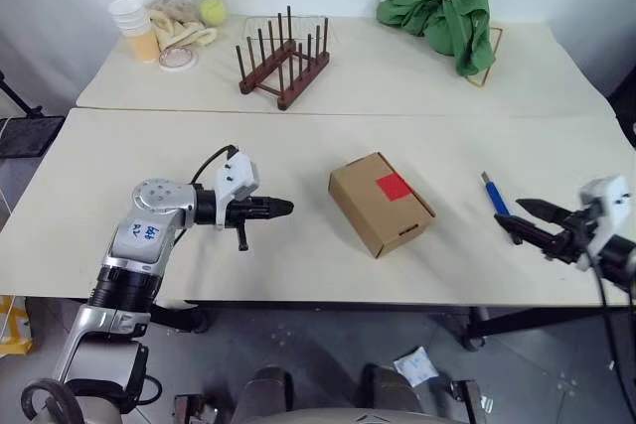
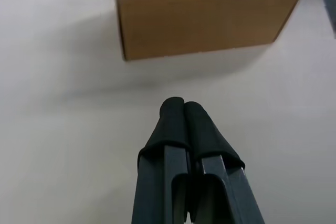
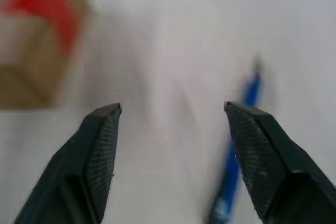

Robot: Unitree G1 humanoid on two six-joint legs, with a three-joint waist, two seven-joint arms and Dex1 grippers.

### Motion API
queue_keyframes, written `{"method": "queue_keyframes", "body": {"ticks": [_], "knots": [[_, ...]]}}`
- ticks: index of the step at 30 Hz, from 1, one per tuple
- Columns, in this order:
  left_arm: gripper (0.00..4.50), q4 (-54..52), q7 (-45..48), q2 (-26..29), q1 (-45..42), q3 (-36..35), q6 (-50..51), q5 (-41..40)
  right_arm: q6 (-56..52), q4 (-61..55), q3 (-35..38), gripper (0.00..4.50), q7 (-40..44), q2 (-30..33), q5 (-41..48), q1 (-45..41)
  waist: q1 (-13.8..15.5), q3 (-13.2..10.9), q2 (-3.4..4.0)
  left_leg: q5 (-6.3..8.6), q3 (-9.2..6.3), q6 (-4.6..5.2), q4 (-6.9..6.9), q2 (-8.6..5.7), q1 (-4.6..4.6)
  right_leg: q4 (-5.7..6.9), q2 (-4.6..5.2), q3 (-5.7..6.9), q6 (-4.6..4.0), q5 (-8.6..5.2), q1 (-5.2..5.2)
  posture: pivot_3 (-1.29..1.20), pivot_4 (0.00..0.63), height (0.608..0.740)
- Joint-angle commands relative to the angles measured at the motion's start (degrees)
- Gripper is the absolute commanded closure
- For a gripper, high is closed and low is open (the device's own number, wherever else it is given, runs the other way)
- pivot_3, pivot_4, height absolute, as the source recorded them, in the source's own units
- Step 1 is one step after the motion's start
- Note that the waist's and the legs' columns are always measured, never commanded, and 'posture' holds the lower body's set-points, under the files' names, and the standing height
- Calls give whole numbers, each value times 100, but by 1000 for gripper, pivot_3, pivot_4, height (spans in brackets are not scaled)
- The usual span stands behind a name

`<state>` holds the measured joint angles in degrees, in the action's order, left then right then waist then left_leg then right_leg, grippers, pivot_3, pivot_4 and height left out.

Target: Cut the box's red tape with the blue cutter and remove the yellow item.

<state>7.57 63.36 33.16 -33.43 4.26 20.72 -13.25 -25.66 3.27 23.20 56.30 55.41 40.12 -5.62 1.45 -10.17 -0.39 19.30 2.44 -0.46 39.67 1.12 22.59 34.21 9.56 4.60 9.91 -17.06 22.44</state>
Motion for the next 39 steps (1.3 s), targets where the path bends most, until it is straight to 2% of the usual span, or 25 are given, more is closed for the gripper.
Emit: {"method": "queue_keyframes", "body": {"ticks": [1, 4, 7, 10, 15, 19, 23, 28, 34, 38, 39], "knots": [[4500, -504, -247, -70, 160, -81, 269, -170, -102, -347, -27, 1552, 212, 174, -34, -311, -2, -1, -3, 0, 0, 0, -1, 1, -14, 1, 0, -1, 0, 0, -10, 0, 150, 740], [4500, -545, -440, -196, 193, 90, 378, -56, 371, -81, -656, 2357, -51, -89, -766, -889, -18, -1, -3, 0, 2, -1, -1, 3, -32, 2, 0, -4, -1, 0, -25, 0, 150, 740], [4500, -479, -900, -487, 62, 285, 856, 67, 1104, 503, -1367, 3430, -486, -635, -1719, -1562, -16, 0, -2, 1, 5, -2, -2, 2, -32, 6, 0, -7, -1, 0, -20, 0, 150, 740], [4500, -413, -1109, -681, -59, 413, 1103, 97, 1678, 948, -1866, 4458, -536, -1047, -2300, -1935, -1, -1, -2, 1, 5, -2, 0, 0, -20, 21, 0, -9, 0, 0, -4, 0, 150, 740], [4500, -371, -1209, -953, -231, 681, 1160, 131, 1926, 1084, -2307, 4458, -147, -1551, -2432, -2127, -16, 0, -2, 1, 3, -3, -5, 0, -20, 29, 0, -4, 0, 0, 2, 0, 150, 740], [4500, -306, -1453, -1125, -330, 734, 1332, 171, 1506, 885, -2640, 4458, 123, -1701, -2439, -2061, -26, 0, -1, 1, 3, -3, -3, 1, -22, 30, 0, -4, 0, 0, 0, 0, 150, 740], [4500, -291, -1900, -1258, -385, 609, 1794, 171, 721, 88, -2731, 4458, 276, -1817, -2068, -1826, -25, 0, -1, 1, 1, -4, -2, 1, -22, 35, 0, -4, -1, 0, 1, 0, 150, 740], [4500, -687, -1683, -1010, -153, 655, 2034, 23, 330, -491, -2778, 4458, 197, -1899, -2022, -1660, -23, 0, -1, 1, 1, -4, -1, 1, -24, 38, 0, -5, -1, 0, 1, 0, 150, 740], [4500, -914, -1472, -801, -2, 724, 2078, -54, 247, -577, -2815, 4458, 134, -1906, -2175, -1565, -10, 0, -1, 2, 2, -5, 2, 1, -24, 39, 0, -6, -1, 0, 0, 0, 150, 740], [4500, -815, -1495, -546, -145, 568, 1750, 101, -75, -924, -2519, 4458, 145, -1519, -2093, -1346, -2, 0, -1, 2, 1, -5, 1, 1, -23, 39, 0, -5, -1, 0, 1, 0, 150, 740], [4500, -835, -1344, -411, -179, 523, 1647, 62, -462, -1074, -2303, 4299, 147, -1367, -1862, -1310, -2, 0, -1, 2, 1, -5, 1, 0, -23, 39, 0, -6, -1, 0, 1, 0, 150, 740]]}}
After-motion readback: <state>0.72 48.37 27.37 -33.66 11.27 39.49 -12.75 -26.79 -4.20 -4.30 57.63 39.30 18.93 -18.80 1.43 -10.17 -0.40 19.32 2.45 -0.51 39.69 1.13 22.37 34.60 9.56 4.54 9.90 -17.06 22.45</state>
